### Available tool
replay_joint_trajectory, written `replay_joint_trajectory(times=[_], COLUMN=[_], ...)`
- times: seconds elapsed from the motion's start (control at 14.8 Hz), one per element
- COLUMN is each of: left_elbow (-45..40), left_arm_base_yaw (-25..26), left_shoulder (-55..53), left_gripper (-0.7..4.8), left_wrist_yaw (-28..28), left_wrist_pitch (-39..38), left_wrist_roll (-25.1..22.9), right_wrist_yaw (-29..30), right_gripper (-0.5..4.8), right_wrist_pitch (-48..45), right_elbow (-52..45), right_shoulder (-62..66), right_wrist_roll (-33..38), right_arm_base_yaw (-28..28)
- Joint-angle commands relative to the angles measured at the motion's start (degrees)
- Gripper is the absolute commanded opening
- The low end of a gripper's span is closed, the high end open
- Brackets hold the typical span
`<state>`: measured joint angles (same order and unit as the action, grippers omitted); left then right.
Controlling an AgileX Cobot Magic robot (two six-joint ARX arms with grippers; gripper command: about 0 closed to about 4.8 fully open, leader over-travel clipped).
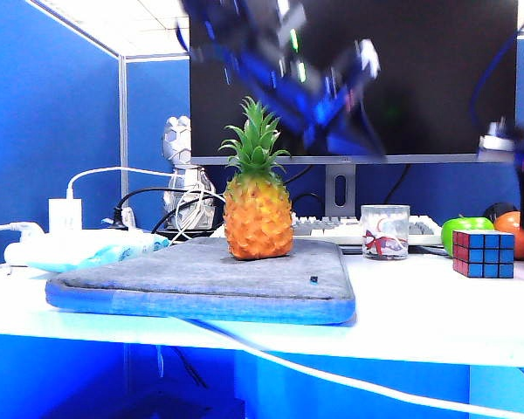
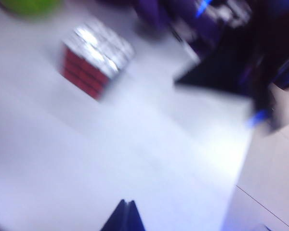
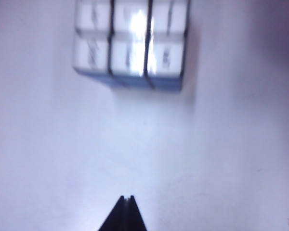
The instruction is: Rotate the Rubik's Cube so that its red face is facing towards you.
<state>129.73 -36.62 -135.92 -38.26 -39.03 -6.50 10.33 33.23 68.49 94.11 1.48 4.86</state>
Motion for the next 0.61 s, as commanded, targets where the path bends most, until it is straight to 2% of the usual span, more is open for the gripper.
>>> replay_joint_trajectory(times=[0.07,0.2,0.34,0.47,0.61], left_elbow=[0.0,0.0,0.0,0.0,0.0], left_arm_base_yaw=[-0.3,-0.7,-1.1,-2.3,-3.0], left_shoulder=[-3.6,-5.5,-5.8,-5.8,-5.7], left_gripper=[-0.05,-0.05,-0.05,-0.05,-0.05], left_wrist_yaw=[-3.7,-4.1,-4.2,-4.3,-7.5], left_wrist_pitch=[0.3,1.8,5.4,7.0,5.7], left_wrist_roll=[-2.3,-4.7,-4.9,-1.3,-0.2], right_wrist_yaw=[0.3,0.3,0.3,0.3,0.6], right_gripper=[-0.06,-0.06,-0.06,-0.06,-0.06], right_wrist_pitch=[-0.5,-0.2,-1.6,-3.1,-3.6], right_elbow=[0.3,0.3,0.2,0.2,0.2], right_shoulder=[-3.1,-3.5,-3.3,-2.2,0.8], right_wrist_roll=[0.0,0.0,0.0,0.0,-0.3], right_arm_base_yaw=[-0.1,-0.1,-0.2,-0.2,-0.2])
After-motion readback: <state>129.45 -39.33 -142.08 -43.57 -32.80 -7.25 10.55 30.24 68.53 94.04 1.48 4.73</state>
